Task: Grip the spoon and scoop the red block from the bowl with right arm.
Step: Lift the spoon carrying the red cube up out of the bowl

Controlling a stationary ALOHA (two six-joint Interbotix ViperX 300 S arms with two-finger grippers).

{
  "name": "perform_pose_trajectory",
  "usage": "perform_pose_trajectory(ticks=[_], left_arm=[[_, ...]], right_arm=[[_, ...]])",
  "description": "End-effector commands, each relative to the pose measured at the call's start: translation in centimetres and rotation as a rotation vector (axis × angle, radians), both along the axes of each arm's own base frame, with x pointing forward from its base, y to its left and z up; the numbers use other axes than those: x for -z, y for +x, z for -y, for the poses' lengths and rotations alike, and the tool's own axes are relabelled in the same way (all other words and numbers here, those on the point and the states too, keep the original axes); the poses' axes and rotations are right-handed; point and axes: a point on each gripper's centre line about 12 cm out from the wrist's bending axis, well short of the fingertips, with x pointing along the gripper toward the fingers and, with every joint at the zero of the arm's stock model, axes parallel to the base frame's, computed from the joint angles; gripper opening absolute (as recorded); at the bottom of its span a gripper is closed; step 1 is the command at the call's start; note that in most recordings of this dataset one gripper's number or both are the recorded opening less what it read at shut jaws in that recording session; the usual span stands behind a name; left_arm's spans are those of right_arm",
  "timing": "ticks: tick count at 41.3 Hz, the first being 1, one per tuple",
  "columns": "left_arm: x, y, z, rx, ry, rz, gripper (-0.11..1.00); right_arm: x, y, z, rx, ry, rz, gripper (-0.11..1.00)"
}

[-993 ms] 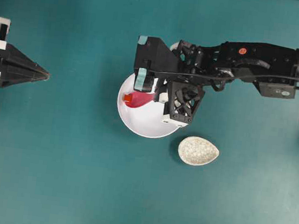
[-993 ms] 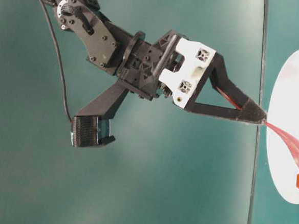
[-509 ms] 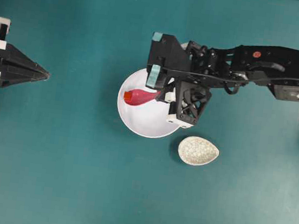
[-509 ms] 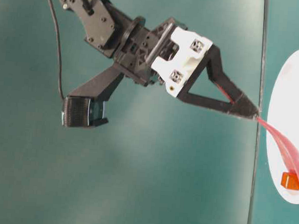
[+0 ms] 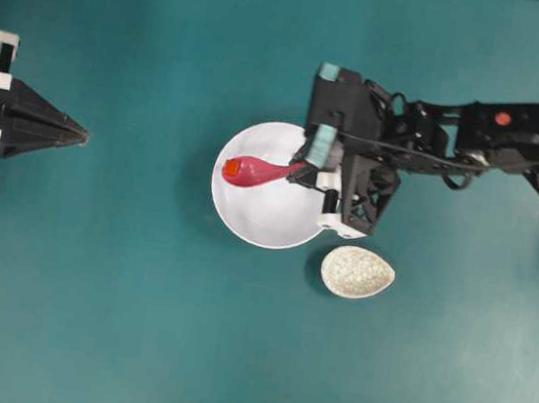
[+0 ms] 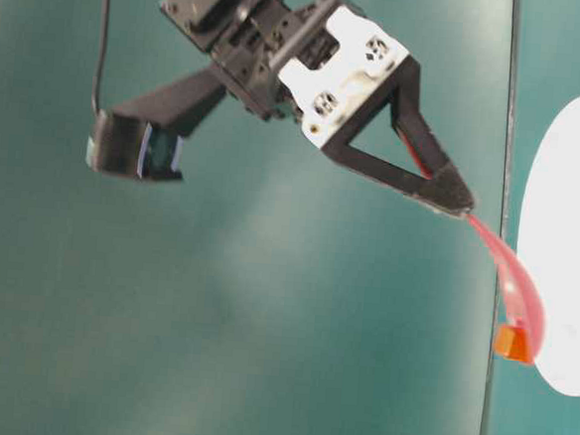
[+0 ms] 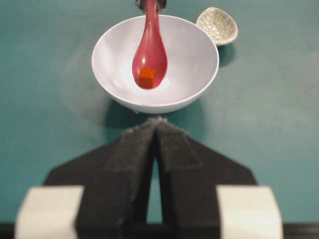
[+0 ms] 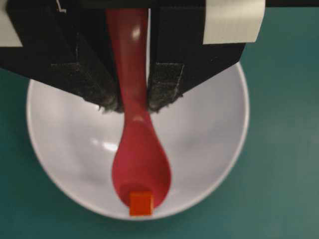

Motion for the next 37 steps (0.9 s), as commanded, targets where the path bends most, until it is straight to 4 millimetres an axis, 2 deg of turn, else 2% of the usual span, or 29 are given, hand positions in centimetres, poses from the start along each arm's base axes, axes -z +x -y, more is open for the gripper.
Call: perform_pose_trajectory(ticks=[1,9,25,37], left_arm=[[-0.6,0.2,0.0,0.0,0.005,0.02,0.0],[-0.6,0.2,0.0,-0.001,0.004,0.02,0.0],[-0.6,0.2,0.0,-0.001,0.002,0.021,0.0],[-0.9,0.1,-0.1,-0.002,0.004,0.034,0.0]], right_arm=[[-1.9,-0.4,-0.1,0.01,-0.01,0.095,0.24],[-2.0,-2.1,-0.3,0.026,-0.019,0.17,0.24],[-0.4,-5.5,-1.2,0.042,-0.036,0.284,0.24],[0.9,-6.6,-1.2,0.069,-0.025,0.306,0.24]])
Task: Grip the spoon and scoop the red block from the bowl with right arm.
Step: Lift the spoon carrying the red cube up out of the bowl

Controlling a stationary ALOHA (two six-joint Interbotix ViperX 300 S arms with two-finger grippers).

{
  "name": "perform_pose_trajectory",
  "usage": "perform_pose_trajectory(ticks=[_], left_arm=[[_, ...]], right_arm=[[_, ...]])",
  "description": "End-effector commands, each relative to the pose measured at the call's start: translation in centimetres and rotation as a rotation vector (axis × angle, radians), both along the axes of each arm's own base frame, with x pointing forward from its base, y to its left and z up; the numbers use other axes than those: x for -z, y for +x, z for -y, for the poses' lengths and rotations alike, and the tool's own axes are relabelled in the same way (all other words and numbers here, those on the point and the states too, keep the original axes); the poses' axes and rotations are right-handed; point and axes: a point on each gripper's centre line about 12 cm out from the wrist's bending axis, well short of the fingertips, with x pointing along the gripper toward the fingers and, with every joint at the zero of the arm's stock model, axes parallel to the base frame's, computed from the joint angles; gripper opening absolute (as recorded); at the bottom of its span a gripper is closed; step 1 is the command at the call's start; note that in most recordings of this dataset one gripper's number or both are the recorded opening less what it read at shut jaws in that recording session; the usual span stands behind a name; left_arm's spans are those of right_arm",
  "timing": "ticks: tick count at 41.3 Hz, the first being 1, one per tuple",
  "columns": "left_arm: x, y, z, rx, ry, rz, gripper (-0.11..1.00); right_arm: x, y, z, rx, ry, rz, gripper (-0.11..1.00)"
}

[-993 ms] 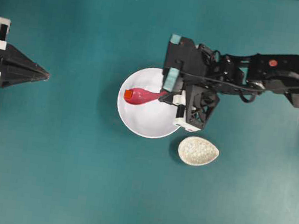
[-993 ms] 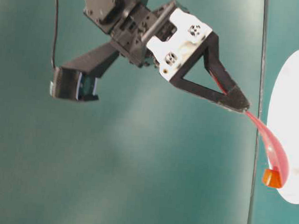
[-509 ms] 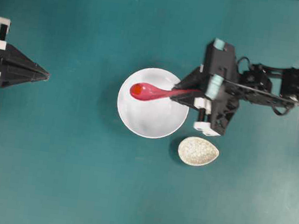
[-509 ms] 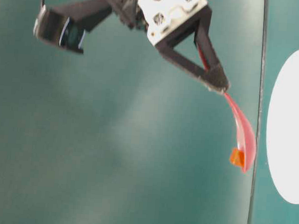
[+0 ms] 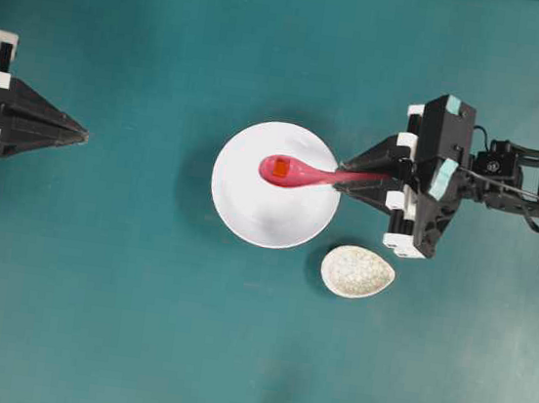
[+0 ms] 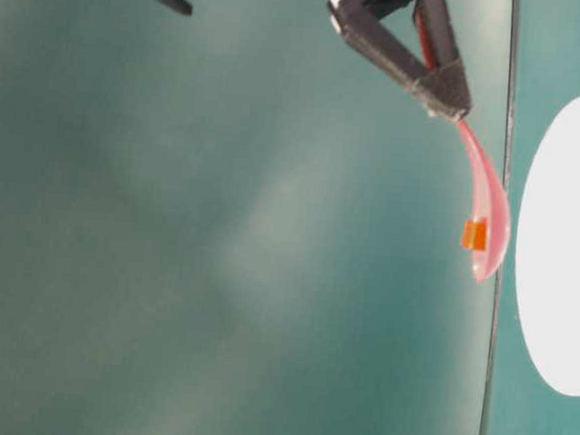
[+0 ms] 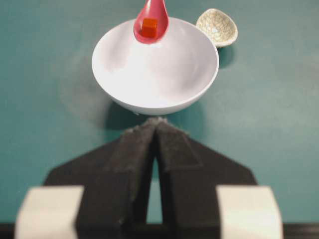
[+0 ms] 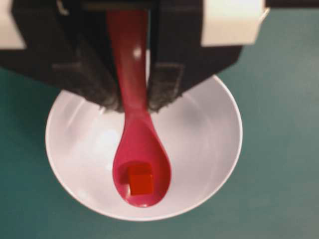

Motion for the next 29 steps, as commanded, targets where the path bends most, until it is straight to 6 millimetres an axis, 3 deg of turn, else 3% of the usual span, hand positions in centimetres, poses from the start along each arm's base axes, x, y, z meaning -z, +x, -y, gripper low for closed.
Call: perform_pose_trajectory(ticks=[1,11,29], left_arm=[[-0.8,0.1,0.0,0.0,0.005,0.027,0.0],[-1.1,0.0,0.0,-0.003,-0.002,0.037,0.0],[-0.9,0.0,0.0,0.0,0.005,0.026,0.0]], right_arm=[[-1.1,0.1,0.0,0.004,0.001,0.047,0.24],[-2.5,0.2,0.0,0.002,-0.003,0.089,0.24],[-8.4,0.4,0.0,-0.026,-0.003,0.149,0.24]])
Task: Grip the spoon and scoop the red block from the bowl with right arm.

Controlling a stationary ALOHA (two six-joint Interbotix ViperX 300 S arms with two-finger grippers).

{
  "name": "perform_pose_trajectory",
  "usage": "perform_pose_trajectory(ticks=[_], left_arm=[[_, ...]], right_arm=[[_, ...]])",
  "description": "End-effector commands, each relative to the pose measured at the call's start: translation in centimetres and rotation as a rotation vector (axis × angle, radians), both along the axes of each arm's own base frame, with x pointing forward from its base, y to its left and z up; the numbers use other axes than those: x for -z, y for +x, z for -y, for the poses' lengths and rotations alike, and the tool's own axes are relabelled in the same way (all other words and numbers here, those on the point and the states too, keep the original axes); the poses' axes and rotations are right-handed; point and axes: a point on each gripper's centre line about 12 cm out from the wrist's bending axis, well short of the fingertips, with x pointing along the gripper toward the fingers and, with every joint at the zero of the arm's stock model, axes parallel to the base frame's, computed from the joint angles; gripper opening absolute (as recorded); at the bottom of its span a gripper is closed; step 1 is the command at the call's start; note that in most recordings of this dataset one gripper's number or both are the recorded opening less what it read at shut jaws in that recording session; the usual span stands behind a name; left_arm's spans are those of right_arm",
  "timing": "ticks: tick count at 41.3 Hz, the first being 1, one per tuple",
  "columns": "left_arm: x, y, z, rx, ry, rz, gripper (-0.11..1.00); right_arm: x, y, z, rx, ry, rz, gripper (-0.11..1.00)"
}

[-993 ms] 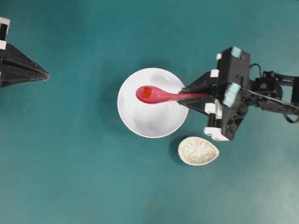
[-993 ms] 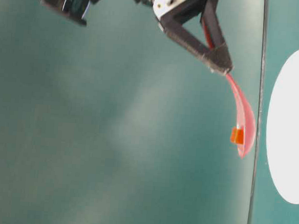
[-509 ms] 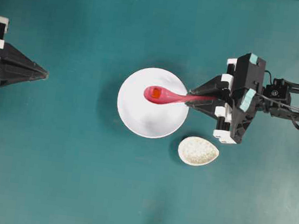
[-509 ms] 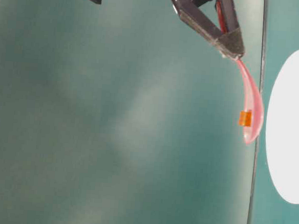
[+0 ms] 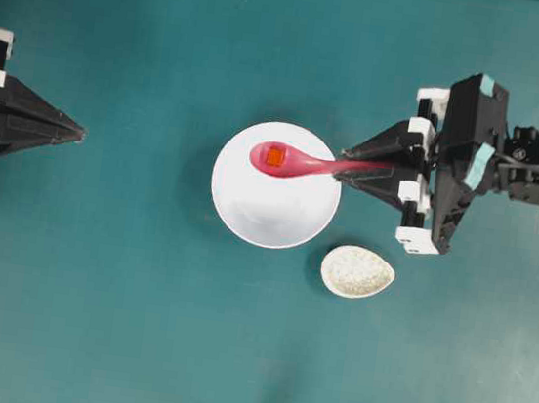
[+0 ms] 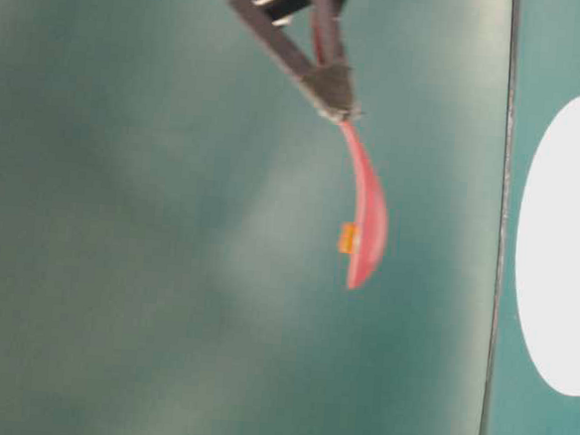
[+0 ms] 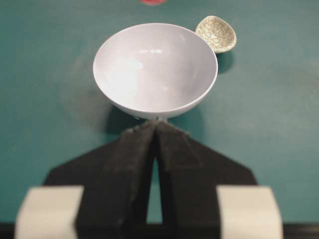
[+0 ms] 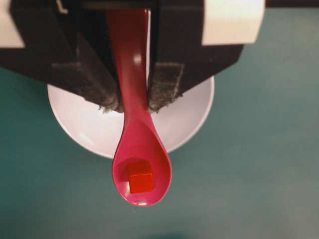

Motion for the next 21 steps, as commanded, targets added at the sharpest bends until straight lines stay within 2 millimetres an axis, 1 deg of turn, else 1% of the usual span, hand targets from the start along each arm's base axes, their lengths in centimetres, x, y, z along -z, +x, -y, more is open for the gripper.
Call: perform_pose_trajectory(ticks=[1,9,21], left_arm=[[-0.4,0.3,0.0,0.001,0.009,0.006,0.0],[-0.1,0.3,0.0,0.0,0.006,-0.009,0.0],[-0.1,0.3,0.0,-0.001,0.001,-0.012,0.0]], right_arm=[[-2.6,0.3,0.2,0.0,-0.004,0.051,0.24],[-4.6,0.4,0.1,-0.008,0.004,0.075,0.24],[-5.7,0.1,-0.2,-0.022,0.014,0.058,0.24]])
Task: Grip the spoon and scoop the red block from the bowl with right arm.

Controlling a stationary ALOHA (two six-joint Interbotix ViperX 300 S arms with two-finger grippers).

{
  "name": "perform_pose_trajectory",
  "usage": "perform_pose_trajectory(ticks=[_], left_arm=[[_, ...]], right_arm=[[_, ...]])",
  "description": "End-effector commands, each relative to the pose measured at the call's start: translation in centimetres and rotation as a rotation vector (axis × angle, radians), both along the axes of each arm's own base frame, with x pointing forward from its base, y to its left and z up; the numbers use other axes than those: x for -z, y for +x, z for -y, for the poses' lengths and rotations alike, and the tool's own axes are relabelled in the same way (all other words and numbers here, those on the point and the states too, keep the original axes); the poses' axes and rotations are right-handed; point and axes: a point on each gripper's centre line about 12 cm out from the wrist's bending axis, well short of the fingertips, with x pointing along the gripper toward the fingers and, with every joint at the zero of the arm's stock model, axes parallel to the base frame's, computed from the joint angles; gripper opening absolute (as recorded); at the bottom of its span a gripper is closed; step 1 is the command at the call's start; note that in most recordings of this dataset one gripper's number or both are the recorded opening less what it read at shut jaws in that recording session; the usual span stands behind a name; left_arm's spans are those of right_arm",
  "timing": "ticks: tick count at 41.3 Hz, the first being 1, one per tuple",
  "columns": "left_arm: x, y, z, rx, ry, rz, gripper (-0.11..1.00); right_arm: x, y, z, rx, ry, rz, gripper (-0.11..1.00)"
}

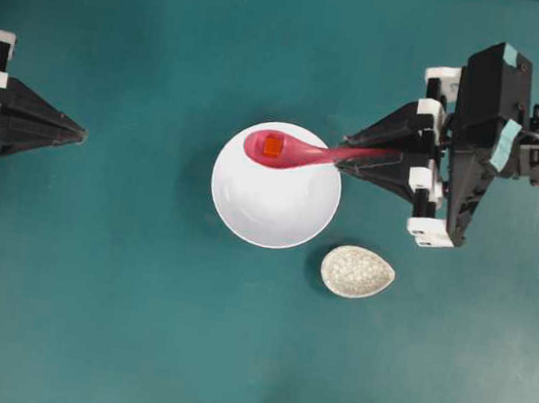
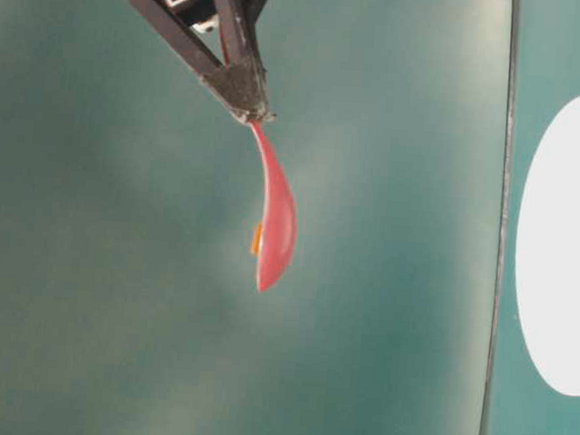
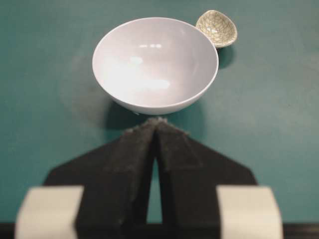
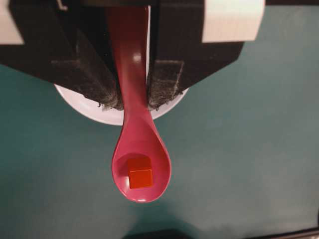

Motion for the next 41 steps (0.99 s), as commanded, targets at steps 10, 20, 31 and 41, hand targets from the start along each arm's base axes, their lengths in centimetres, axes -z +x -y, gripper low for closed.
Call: perform_pose_trajectory(ticks=[10,20,31,41], left_arm=[[-0.29,0.16,-0.04,0.0,0.005,0.001,0.0],[-0.29,0.16,-0.04,-0.004,-0.006,0.002,0.0],[-0.26,0.18,-0.04,-0.004,-0.004,0.0,0.0],[-0.29,0.19,-0.04,-0.004,-0.006,0.003,0.0]], right_arm=[[-1.98,-0.37,-0.05,-0.002,0.0,0.049,0.24],[-1.9,-0.48,-0.13,-0.006,0.001,0.041,0.24],[-1.96,-0.46,-0.13,-0.005,0.004,0.042,0.24],[-2.01,-0.49,-0.08,-0.003,0.005,0.044,0.24]])
